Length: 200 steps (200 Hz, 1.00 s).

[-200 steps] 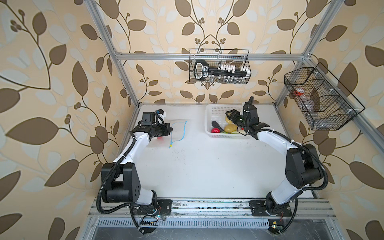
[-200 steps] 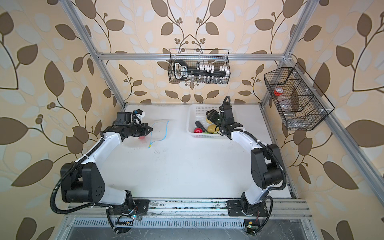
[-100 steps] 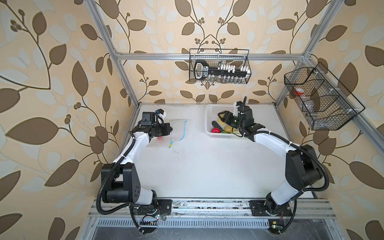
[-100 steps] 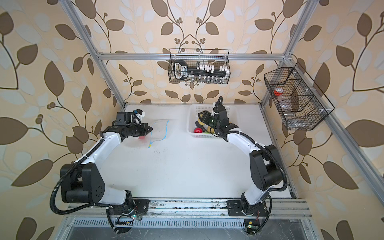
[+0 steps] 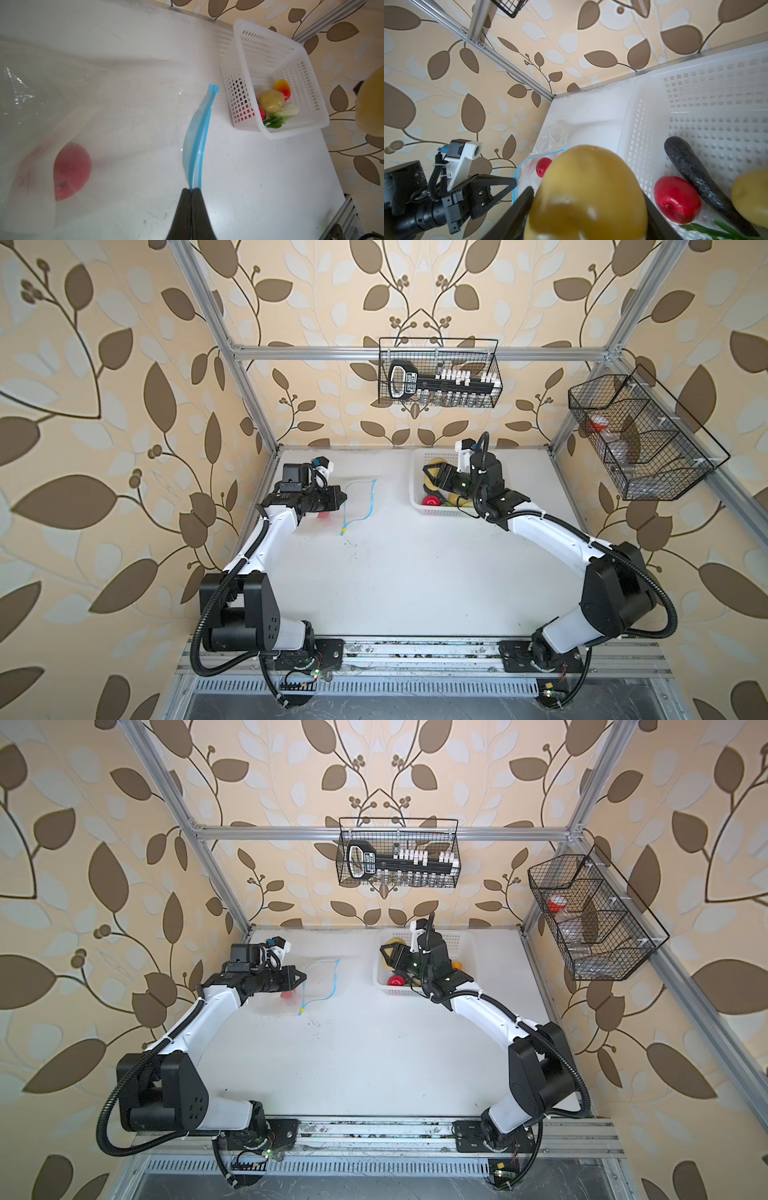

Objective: Place the food in the zip-top bag and seal the zipper
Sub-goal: 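Lift the yellow potato and carry it to the bag opening with the right gripper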

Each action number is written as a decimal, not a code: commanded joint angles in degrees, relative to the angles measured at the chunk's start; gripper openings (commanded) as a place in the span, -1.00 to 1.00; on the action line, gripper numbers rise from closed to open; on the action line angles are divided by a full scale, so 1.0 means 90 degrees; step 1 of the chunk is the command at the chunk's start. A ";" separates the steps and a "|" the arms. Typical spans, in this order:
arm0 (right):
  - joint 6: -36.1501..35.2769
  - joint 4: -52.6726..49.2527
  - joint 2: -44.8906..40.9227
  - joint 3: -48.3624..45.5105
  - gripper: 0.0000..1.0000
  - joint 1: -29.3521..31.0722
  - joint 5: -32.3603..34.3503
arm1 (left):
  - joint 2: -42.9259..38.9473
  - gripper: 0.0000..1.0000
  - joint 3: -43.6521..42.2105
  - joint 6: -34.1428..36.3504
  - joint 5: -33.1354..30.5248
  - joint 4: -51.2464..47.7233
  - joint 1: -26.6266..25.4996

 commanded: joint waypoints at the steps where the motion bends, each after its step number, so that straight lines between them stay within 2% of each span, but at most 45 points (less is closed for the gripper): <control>1: -0.0248 0.0299 -0.0351 -0.0214 -0.24 0.0252 0.0297 | -0.0224 -1.00 0.0110 0.0059 0.0086 -0.0055 0.0065; 54: -0.0683 0.0387 -0.0564 -0.0316 -0.26 0.1034 0.0765 | -0.0158 -1.00 0.0084 -0.0142 0.0304 0.0009 0.0066; 100: -0.0784 0.0482 -0.0328 -0.0189 -0.27 0.1189 0.0580 | -0.0347 -1.00 0.0114 -0.0155 0.0339 0.0000 0.0071; 143: -0.0792 0.1065 -0.0365 -0.0414 -0.27 0.1514 0.1016 | -0.0294 -1.00 0.0229 -0.0015 0.0286 -0.0117 0.0067; 200: -0.0677 0.1147 0.0185 -0.0210 -0.27 0.1818 0.0862 | -0.0325 -1.00 0.0176 -0.0166 0.0515 -0.0025 0.0062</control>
